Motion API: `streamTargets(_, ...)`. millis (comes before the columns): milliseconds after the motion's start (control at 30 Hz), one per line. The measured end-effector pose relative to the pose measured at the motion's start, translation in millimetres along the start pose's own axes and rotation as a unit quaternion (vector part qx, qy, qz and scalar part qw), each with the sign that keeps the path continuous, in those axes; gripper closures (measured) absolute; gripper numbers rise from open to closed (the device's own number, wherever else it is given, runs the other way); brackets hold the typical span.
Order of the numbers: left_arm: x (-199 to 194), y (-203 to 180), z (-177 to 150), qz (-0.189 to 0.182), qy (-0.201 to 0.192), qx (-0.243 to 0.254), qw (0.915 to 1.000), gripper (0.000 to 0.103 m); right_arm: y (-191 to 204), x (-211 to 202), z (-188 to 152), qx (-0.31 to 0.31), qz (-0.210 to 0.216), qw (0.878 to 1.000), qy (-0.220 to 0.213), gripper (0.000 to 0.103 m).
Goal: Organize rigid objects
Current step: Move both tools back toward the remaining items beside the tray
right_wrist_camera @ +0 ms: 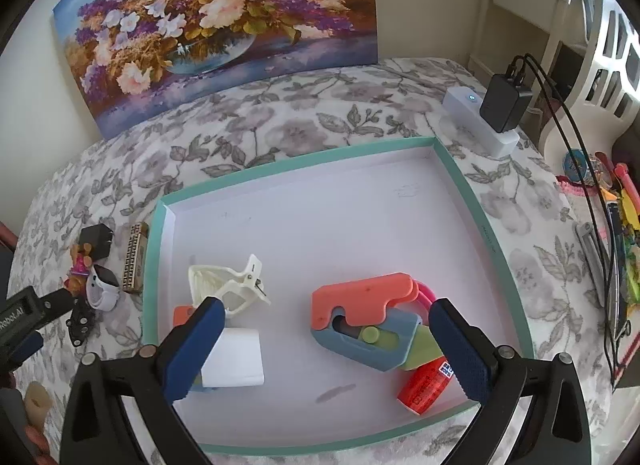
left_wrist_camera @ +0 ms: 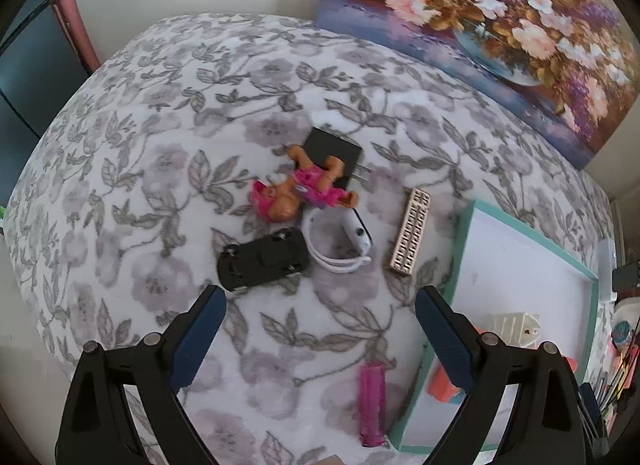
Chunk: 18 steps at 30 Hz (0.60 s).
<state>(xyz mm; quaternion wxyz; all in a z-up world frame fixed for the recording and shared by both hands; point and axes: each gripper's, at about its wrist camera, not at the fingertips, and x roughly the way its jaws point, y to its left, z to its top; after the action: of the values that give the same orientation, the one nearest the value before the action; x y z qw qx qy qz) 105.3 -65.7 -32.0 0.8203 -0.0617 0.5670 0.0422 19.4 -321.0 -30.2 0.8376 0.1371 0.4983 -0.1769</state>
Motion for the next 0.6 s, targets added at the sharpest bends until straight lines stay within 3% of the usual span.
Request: streamTargets(600, -19, 51, 22, 0.01, -0.031, -0.011, 0.9994, 0.007, 64, -13, -11, -0.071, 0.001, 0.997, -0.013, 0.0)
